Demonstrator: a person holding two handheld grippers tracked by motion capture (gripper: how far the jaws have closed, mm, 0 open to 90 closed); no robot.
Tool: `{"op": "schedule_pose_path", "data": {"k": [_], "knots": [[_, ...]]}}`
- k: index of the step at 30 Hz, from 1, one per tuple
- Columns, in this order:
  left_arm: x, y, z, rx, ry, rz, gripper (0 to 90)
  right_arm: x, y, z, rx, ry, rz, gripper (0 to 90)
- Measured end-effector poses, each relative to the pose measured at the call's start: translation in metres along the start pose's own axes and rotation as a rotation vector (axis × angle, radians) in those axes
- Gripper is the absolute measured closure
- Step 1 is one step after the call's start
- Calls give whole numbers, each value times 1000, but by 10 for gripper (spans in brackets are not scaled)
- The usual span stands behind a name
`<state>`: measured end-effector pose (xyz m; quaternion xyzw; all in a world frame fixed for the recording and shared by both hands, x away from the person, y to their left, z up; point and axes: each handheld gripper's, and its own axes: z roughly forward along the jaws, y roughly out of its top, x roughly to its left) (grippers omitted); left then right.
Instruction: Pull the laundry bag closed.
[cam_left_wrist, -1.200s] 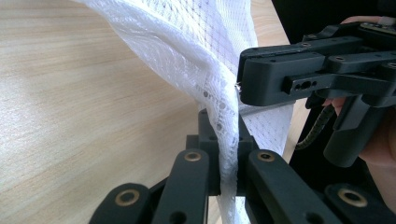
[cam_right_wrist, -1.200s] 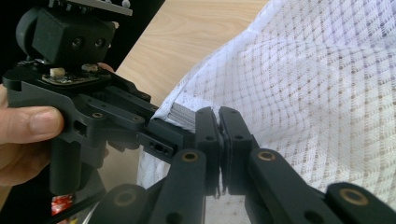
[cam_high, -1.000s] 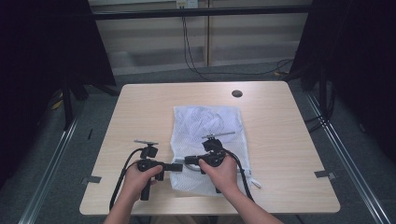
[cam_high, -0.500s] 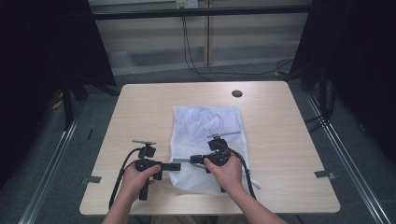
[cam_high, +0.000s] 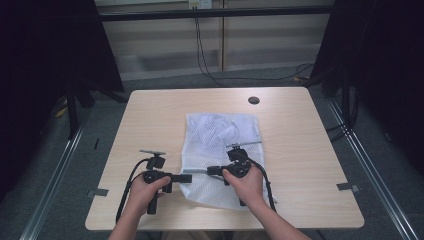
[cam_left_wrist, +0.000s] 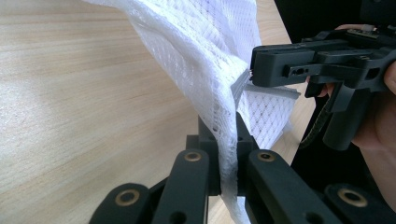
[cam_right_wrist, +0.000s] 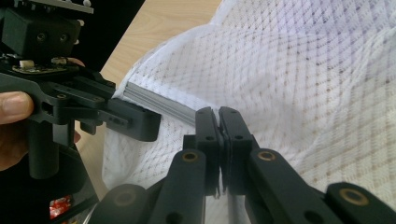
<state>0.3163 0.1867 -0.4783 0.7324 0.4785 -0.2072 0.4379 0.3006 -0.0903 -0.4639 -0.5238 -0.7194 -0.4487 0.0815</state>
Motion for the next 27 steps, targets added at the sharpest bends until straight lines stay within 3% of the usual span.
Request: {"op": "schedule_pose_path", "data": {"k": [8, 16, 27], "knots": [[-1, 0, 0, -7, -9, -13, 886, -1, 0, -1, -1, 8, -3, 872], [-1, 0, 0, 18, -16, -5, 887, -2, -1, -2, 3, 11, -1, 872], [0, 0, -3, 1, -7, -10, 887, -5, -1, -5, 5, 4, 4, 872]]}}
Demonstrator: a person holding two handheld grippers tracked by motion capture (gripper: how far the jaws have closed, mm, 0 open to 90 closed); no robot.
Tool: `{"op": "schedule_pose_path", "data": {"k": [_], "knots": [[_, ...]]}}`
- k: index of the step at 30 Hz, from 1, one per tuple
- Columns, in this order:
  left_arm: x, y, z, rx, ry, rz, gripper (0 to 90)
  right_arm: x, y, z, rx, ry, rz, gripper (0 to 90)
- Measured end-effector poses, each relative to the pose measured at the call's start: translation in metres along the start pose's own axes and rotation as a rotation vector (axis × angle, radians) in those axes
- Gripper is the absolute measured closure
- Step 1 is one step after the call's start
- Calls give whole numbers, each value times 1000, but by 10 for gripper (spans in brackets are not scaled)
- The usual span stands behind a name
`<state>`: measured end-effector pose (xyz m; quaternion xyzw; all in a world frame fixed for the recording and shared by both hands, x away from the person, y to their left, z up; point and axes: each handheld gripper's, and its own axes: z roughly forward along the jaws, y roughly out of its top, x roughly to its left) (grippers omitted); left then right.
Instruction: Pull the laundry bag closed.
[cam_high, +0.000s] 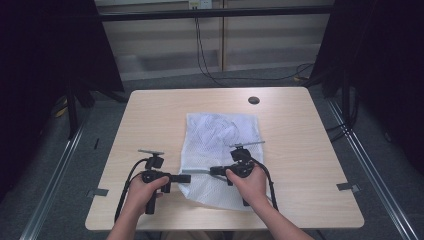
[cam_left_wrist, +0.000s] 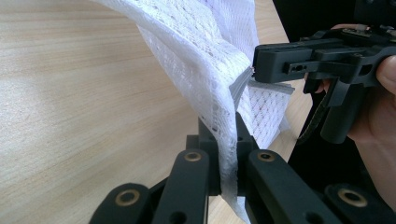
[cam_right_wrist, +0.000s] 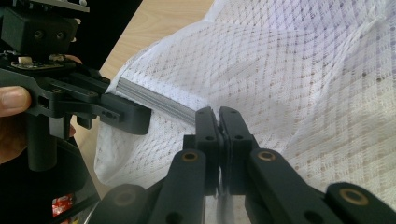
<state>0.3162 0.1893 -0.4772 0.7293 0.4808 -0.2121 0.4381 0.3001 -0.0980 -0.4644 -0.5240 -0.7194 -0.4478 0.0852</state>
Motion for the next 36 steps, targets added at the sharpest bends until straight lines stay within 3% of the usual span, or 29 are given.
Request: {"op": "schedule_pose_path", "data": {"k": [36], "knots": [[3, 0, -5, -1, 9, -7, 887, -9, -2, -12, 0, 1, 19, 872]]}}
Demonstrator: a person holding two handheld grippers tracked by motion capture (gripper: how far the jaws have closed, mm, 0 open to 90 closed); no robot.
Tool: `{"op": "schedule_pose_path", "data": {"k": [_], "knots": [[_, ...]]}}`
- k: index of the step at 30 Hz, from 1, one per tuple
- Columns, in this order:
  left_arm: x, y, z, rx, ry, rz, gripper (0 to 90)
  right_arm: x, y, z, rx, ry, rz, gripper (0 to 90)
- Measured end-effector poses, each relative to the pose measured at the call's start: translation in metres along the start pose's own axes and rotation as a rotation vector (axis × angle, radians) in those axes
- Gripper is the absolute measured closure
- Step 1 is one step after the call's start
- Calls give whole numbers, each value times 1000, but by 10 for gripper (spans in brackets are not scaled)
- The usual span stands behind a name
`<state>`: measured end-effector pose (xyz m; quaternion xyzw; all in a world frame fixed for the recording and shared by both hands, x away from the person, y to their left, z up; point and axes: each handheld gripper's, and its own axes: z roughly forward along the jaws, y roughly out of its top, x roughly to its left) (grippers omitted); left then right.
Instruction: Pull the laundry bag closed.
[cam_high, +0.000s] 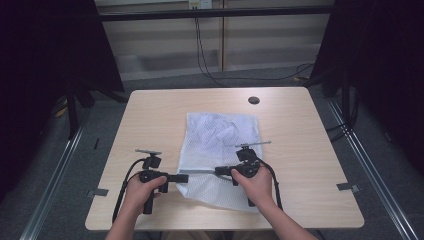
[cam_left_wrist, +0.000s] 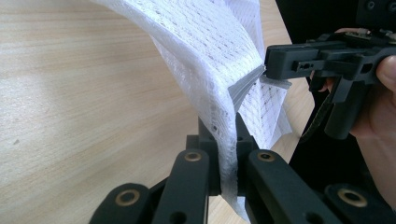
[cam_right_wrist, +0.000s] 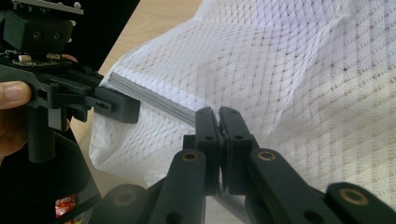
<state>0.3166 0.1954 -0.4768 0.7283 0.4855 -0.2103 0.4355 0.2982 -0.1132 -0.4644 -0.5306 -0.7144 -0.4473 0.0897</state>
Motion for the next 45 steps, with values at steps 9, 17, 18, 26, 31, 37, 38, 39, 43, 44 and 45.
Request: {"op": "schedule_pose_path", "data": {"k": [9, 17, 18, 26, 31, 37, 38, 39, 43, 44, 45], "knots": [[0, 0, 0, 5, -7, -5, 887, 0, 0, -2, -4, 4, 6, 872], [0, 0, 0, 6, -1, -10, 887, -4, 0, -5, -5, 12, 19, 872], [1, 0, -1, 13, 6, -2, 887, -4, -1, -5, -4, 11, 19, 873], [1, 0, -1, 12, -2, -5, 887, -6, 0, -6, -2, 12, 27, 873], [1, 0, -1, 18, 1, -6, 888, -6, 0, -7, 0, 10, 23, 873], [4, 0, -4, 14, -4, -20, 888, -10, 0, -10, -4, -7, 29, 873], [4, 0, -5, 16, -1, -18, 888, -12, 0, -12, -5, -7, 28, 872], [5, 0, -5, 19, -6, -10, 888, -13, 0, -13, -7, -3, 36, 872], [5, 0, -4, 20, 0, -13, 888, -12, 0, -14, -10, -4, 27, 872], [4, 0, -5, 19, -1, -13, 888, -12, 0, -14, -8, -4, 28, 872], [4, 0, -5, 19, -1, -15, 888, -12, 0, -14, -8, -2, 28, 873]]}}
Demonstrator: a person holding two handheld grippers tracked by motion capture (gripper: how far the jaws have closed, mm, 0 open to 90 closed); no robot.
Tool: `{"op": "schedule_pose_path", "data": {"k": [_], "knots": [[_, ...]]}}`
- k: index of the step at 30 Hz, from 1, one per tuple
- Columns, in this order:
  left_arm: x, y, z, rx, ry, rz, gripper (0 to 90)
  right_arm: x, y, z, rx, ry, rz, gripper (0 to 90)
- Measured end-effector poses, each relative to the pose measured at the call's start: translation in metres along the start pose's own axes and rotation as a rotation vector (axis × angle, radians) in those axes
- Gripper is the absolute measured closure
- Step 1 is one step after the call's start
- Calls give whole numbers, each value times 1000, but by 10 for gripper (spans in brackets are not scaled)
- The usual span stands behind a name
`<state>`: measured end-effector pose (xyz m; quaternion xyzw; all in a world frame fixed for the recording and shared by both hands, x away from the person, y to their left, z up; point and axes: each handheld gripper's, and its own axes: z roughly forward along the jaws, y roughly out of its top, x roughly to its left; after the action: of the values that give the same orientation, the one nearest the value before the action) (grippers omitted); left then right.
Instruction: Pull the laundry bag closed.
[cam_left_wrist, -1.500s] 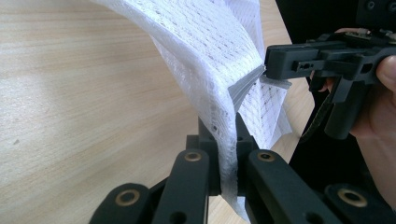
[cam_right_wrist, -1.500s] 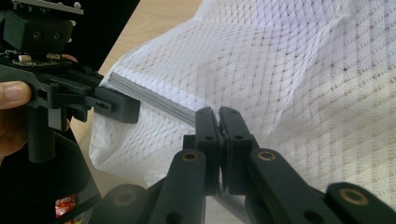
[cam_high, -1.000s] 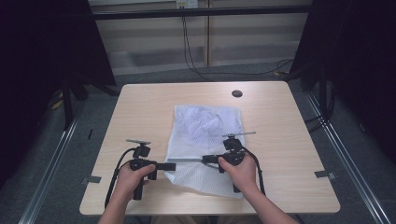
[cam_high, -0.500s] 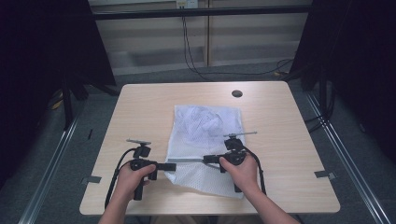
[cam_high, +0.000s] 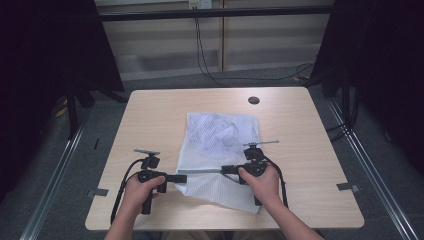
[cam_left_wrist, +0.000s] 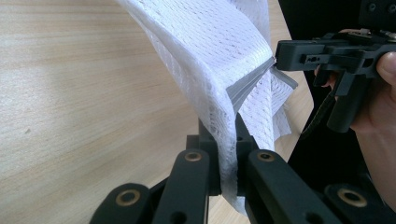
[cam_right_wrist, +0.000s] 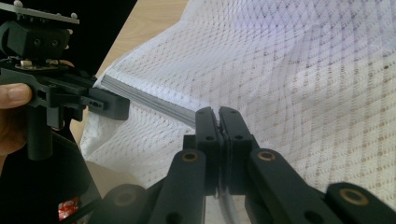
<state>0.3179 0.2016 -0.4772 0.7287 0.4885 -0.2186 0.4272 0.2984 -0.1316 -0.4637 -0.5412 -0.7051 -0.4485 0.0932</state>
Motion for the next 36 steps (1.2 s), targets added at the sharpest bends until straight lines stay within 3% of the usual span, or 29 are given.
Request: {"op": "schedule_pose_path", "data": {"k": [6, 8, 12, 26, 27, 30, 33, 34, 36], "knots": [[0, 0, 0, 1, 9, -4, 888, -1, 0, -1, 1, 0, 0, 872], [1, 0, -2, -3, 7, -23, 888, -2, 0, -3, 2, -24, -12, 872], [1, -1, -3, -8, -6, -32, 888, -9, -1, -9, -8, -1, 22, 872], [2, 0, -4, -9, 1, -16, 888, -7, -2, -12, -8, -5, 2, 872], [1, -1, -3, -11, -4, -31, 888, -7, -2, -13, -8, -4, 2, 873], [2, -1, -3, -5, 9, -17, 888, -7, -2, -13, -7, -3, -4, 872], [1, -1, -3, -9, 1, -29, 888, -8, -3, -15, -3, -1, 1, 872], [2, -1, -3, -1, 5, -15, 888, -9, -3, -15, -7, -2, -3, 873], [1, -1, -2, -10, 2, -34, 888, -9, -3, -16, -7, 0, 0, 872]]}}
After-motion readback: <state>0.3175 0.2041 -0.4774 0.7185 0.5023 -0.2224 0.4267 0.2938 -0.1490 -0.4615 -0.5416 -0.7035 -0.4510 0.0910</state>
